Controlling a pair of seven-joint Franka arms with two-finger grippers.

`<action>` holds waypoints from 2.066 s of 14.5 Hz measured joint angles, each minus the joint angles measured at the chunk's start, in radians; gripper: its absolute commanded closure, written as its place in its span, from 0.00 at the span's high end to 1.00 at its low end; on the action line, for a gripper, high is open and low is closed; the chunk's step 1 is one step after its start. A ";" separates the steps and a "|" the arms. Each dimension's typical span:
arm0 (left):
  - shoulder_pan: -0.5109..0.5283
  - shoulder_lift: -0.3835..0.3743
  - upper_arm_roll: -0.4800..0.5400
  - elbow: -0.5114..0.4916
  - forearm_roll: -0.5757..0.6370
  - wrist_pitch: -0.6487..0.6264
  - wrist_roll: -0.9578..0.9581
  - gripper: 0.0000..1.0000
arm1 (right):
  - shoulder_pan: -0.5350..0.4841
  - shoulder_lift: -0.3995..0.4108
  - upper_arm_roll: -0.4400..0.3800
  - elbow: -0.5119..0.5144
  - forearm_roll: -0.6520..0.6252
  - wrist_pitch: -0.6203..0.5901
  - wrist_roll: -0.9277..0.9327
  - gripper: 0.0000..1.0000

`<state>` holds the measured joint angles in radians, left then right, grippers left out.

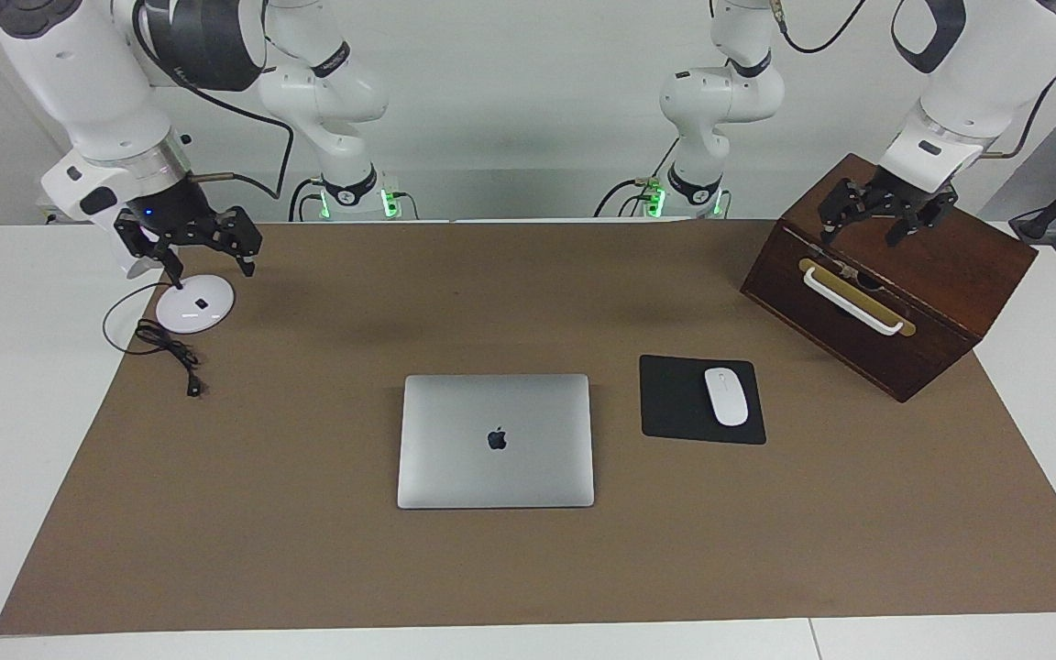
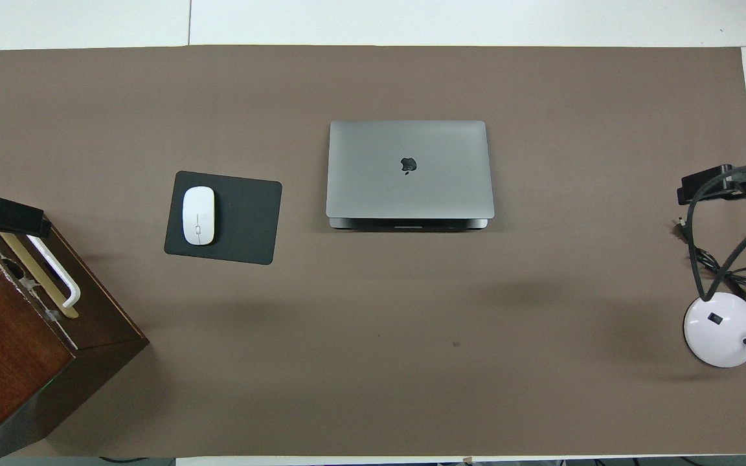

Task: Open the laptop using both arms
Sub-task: 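Move the right gripper toward the closed silver laptop's far edge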

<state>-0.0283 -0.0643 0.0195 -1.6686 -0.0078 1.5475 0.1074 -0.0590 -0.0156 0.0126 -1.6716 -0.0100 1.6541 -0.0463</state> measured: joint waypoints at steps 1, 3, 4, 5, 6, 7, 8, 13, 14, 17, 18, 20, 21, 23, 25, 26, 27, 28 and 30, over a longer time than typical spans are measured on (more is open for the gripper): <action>0.000 0.000 0.000 0.000 0.000 0.000 0.000 1.00 | 0.000 0.000 0.000 0.000 0.000 0.000 0.000 1.00; 0.000 0.000 0.000 0.000 0.000 0.000 0.000 1.00 | 0.000 0.000 0.000 0.000 0.000 0.000 0.000 1.00; 0.001 0.000 0.000 0.000 0.000 0.000 0.000 1.00 | 0.000 0.000 0.000 0.000 0.000 0.000 0.000 1.00; 0.002 0.000 0.000 0.000 0.000 0.000 0.000 1.00 | 0.000 0.000 0.000 0.000 0.000 0.001 0.000 1.00; 0.003 0.000 0.000 0.000 0.000 0.000 0.000 1.00 | 0.000 0.000 -0.001 0.000 0.000 0.001 0.000 1.00; 0.003 0.000 0.000 0.000 0.000 0.000 0.000 1.00 | 0.000 0.000 -0.003 0.000 0.000 0.001 0.000 1.00; 0.004 0.000 0.000 0.000 0.000 0.000 0.000 1.00 | 0.000 0.000 -0.006 0.000 0.000 0.001 -0.001 1.00; 0.004 0.000 -0.001 0.000 0.000 0.000 0.000 1.00 | 0.000 0.000 -0.014 0.000 -0.003 0.153 -0.040 1.00; 0.005 0.000 -0.001 0.000 0.000 0.000 0.000 1.00 | 0.000 0.000 -0.011 0.000 -0.008 0.214 -0.071 1.00; 0.006 0.000 -0.002 0.000 0.000 0.000 0.000 1.00 | 0.001 0.008 0.003 -0.001 -0.012 0.398 -0.142 1.00; 0.006 0.000 -0.003 0.000 0.000 0.000 0.000 1.00 | 0.001 0.013 0.018 -0.001 -0.012 0.457 -0.145 1.00; 0.006 0.000 -0.005 0.000 0.000 -0.002 -0.001 1.00 | 0.005 0.025 0.058 -0.001 -0.011 0.542 -0.123 1.00; 0.007 0.000 -0.005 -0.001 0.000 -0.003 -0.003 1.00 | 0.007 0.030 0.081 -0.001 -0.011 0.573 -0.088 1.00; 0.009 0.000 -0.003 -0.001 0.000 -0.002 -0.008 0.59 | 0.012 0.040 0.119 -0.002 -0.011 0.611 0.010 1.00; 0.010 -0.001 -0.002 -0.002 0.000 -0.001 -0.029 0.00 | 0.013 0.044 0.148 -0.002 -0.011 0.629 0.103 1.00; 0.010 -0.001 -0.002 -0.003 0.000 0.006 -0.041 0.00 | 0.014 0.045 0.155 -0.002 -0.011 0.630 0.131 1.00; 0.010 -0.001 -0.002 -0.004 0.000 0.020 -0.047 0.00 | 0.014 0.045 0.157 -0.003 -0.011 0.630 0.152 1.00; 0.010 -0.001 -0.002 -0.006 0.000 0.037 -0.049 0.00 | 0.014 0.045 0.157 -0.006 -0.010 0.630 0.173 1.00; 0.010 -0.001 -0.002 -0.009 0.000 0.062 -0.057 0.00 | 0.014 0.045 0.162 -0.013 0.030 0.634 0.212 1.00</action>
<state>-0.0185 -0.0650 0.0178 -1.6772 -0.0077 1.6091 0.0507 -0.0454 0.0294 0.1750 -1.6850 0.0200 2.2885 0.1656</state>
